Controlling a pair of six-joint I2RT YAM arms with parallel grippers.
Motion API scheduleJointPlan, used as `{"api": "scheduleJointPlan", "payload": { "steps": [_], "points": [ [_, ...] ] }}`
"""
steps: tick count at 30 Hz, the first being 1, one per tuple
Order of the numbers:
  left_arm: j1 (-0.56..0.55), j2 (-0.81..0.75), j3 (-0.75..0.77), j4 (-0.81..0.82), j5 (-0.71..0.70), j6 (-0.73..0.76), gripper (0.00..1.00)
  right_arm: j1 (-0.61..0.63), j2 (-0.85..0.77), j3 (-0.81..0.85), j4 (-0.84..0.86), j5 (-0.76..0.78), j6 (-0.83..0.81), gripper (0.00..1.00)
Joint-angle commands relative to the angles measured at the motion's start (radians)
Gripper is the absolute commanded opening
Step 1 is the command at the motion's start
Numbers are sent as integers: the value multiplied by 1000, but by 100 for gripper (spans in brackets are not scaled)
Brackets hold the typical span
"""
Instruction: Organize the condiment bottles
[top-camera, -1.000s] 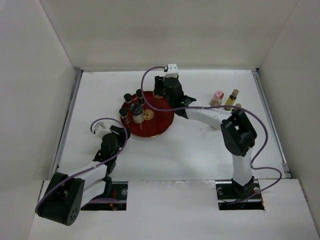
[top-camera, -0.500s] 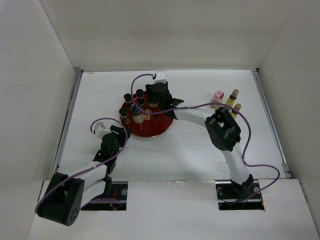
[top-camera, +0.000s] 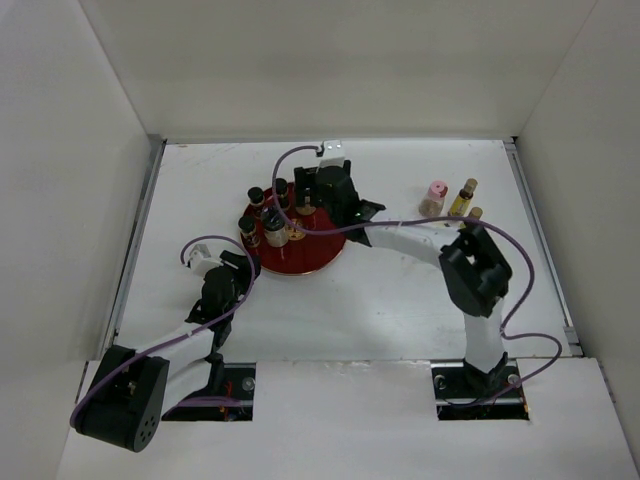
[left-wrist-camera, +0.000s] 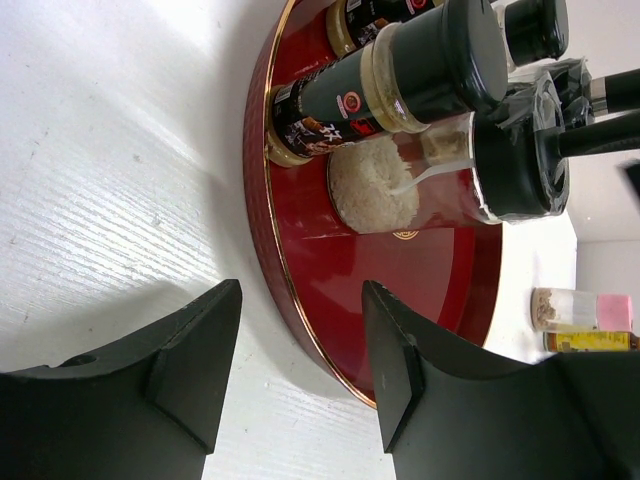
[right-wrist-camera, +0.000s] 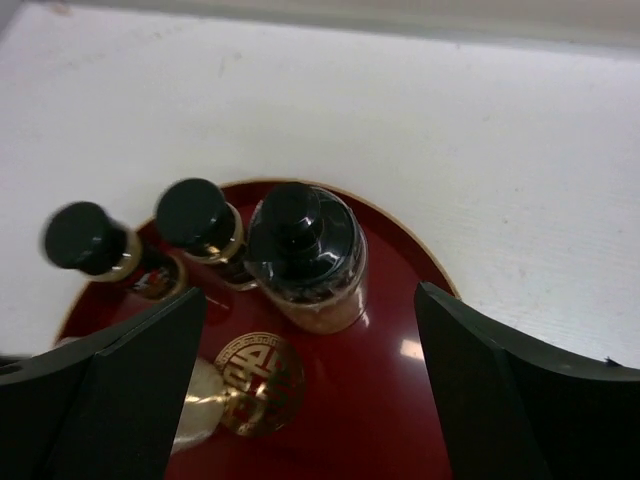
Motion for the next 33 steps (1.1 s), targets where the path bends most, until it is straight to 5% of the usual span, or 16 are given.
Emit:
{"api": "scheduleJointPlan", "payload": {
  "steps": [1, 4, 9, 12, 15, 19, 22, 33],
  "points": [
    [3, -11, -6, 54, 0, 7, 50, 14, -215, -97, 131, 24, 2, 92],
    [3, -11, -9, 54, 4, 9, 50, 14, -356, -265, 172, 79, -1, 88],
    [-5, -25, -9, 49, 0, 9, 50, -21, -594, -558, 171, 228, 10, 40],
    [-8, -2, -6, 55, 9, 2, 50, -79, -718, -686, 105, 337, 37, 29],
    [-17, 15, 4, 60, 12, 5, 50, -140, -799, -763, 3, 403, 85, 31],
    [-25, 24, 4, 67, 10, 5, 50, -197, -869, -839, -90, 461, 146, 61],
    [-26, 10, 2, 69, 3, 7, 50, -237, -886, -863, -126, 451, 164, 73],
    [-29, 9, 0, 69, -14, 15, 50, -389, -800, -835, -117, 268, 152, 79]
  ]
}}
